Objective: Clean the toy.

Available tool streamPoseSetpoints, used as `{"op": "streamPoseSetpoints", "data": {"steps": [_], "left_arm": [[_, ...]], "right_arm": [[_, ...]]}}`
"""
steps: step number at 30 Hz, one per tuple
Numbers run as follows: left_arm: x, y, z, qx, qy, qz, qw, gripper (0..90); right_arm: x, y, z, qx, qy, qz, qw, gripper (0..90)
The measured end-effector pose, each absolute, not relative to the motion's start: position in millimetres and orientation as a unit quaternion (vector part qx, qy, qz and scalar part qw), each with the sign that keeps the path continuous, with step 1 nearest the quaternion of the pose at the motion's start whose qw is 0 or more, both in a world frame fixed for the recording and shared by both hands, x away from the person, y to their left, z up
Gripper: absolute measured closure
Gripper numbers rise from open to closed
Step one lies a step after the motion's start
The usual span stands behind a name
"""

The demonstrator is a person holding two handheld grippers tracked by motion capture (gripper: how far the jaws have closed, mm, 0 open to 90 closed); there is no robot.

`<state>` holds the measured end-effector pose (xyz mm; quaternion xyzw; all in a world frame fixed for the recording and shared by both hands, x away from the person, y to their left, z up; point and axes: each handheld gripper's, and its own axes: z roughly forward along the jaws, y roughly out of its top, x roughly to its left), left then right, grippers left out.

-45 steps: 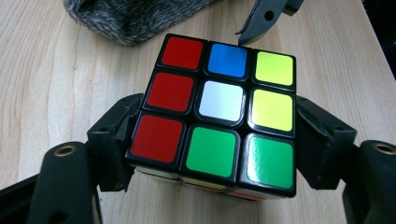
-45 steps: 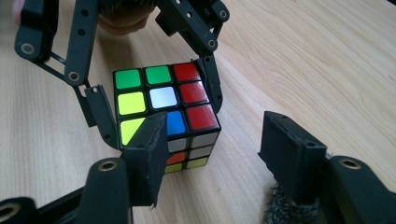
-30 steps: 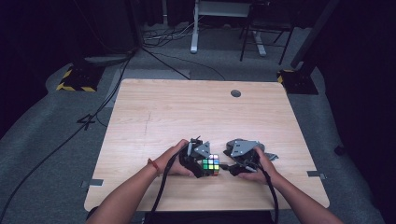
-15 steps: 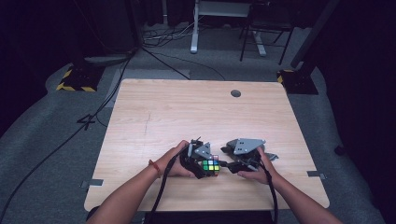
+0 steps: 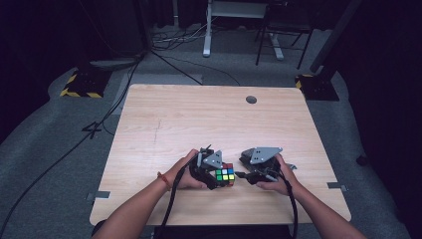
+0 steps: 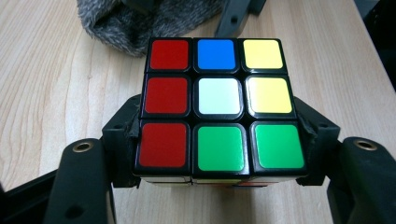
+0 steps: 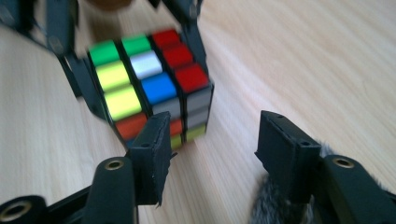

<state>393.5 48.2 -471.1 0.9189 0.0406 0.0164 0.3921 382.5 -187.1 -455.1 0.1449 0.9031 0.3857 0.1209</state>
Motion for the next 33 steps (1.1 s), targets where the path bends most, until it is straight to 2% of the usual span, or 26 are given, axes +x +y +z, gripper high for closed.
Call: {"op": "streamPoseSetpoints", "data": {"steps": [7,22,33], "left_arm": [[394.9,46.1,-475.7,0.916,0.047,0.012,0.398,33.7],[396.3,56.1,-484.6,0.913,0.055,-0.004,0.405,30.9],[394.6,61.2,-486.0,0.927,0.053,0.010,0.370,27.4]], "right_arm": [[384.2,-189.9,-464.0,0.142,0.904,0.391,0.099,43.3],[381.7,-178.3,-464.2,0.131,0.900,0.405,0.093,44.1],[380.7,-154.0,-450.2,0.109,0.899,0.413,0.096,44.9]]}}
